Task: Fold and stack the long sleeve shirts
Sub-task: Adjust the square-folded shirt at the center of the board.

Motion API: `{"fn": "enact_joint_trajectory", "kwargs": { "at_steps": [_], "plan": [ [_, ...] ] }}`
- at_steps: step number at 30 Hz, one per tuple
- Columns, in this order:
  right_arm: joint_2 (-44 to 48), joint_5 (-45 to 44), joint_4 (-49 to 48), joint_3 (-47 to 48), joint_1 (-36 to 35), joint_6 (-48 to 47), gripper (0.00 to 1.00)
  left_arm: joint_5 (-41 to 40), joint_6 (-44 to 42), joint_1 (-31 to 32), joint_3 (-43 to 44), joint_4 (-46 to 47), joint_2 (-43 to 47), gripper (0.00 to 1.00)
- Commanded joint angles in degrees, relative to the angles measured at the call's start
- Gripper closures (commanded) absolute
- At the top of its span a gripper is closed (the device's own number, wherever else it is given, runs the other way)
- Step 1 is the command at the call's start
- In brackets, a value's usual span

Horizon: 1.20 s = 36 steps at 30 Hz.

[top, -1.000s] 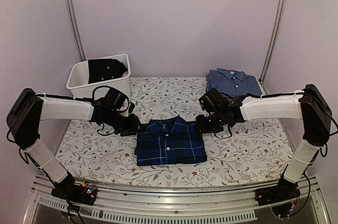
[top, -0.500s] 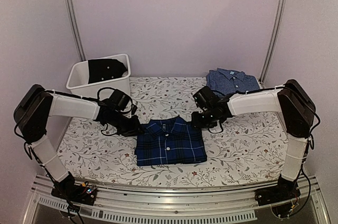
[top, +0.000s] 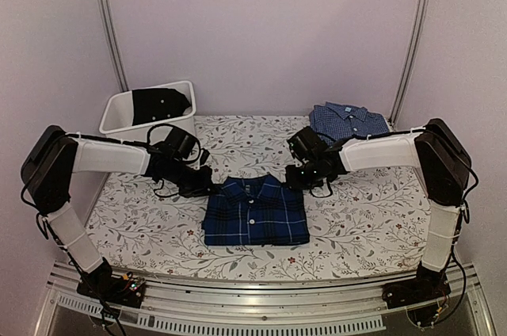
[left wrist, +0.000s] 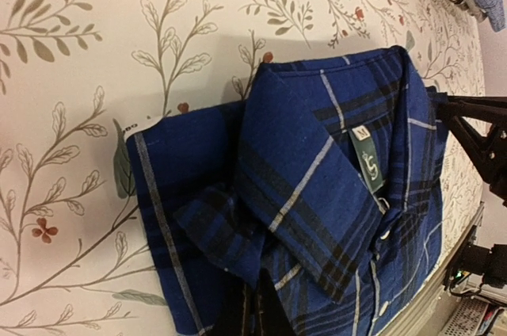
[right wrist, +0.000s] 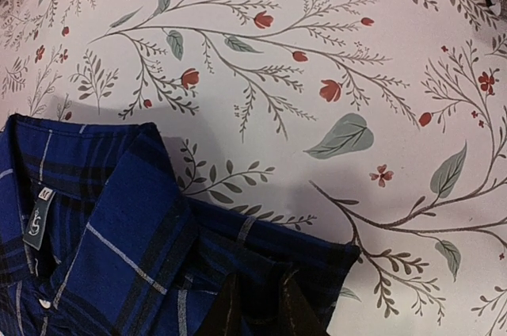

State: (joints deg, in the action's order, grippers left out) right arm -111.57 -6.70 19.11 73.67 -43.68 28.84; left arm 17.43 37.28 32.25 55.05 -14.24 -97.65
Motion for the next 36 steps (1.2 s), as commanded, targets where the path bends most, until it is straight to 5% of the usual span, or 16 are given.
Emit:
{"fn": "enact_joint_trajectory", "kwargs": {
  "at_steps": [1, 9, 27, 30, 34, 36],
  "plan": [
    [0.4, -0.3, 0.5, 1.0, 0.3, -0.1, 0.84, 0.2, -1.2, 0.3, 2.2, 0.6, -0.7, 1.00],
    [3.6, -1.4, 1.8, 0.4, 0.2, 0.5, 0.99, 0.1, -1.6, 0.4, 3.5, 0.1, -0.7, 1.00],
    [5.6, -3.4, 1.1, -7.9, 0.7, 5.1, 1.00, 0.3, -3.6, -0.9, 8.3, 1.0, -9.0, 1.00],
    [5.0, -3.1, 0.4, -8.8, 0.7, 5.5, 0.96, 0.3, -3.8, -1.2, 8.5, 0.6, -8.8, 0.88],
    [5.1, -2.3, -0.7, -9.6, 1.0, 5.5, 0.90, -2.1, -3.3, -1.3, 5.2, 0.1, -5.0, 0.53],
    [5.0, -1.9, -1.1, -9.9, 1.1, 5.6, 0.89, -3.4, -3.0, -1.2, 2.8, -0.1, -2.7, 0.49]
  ]
}}
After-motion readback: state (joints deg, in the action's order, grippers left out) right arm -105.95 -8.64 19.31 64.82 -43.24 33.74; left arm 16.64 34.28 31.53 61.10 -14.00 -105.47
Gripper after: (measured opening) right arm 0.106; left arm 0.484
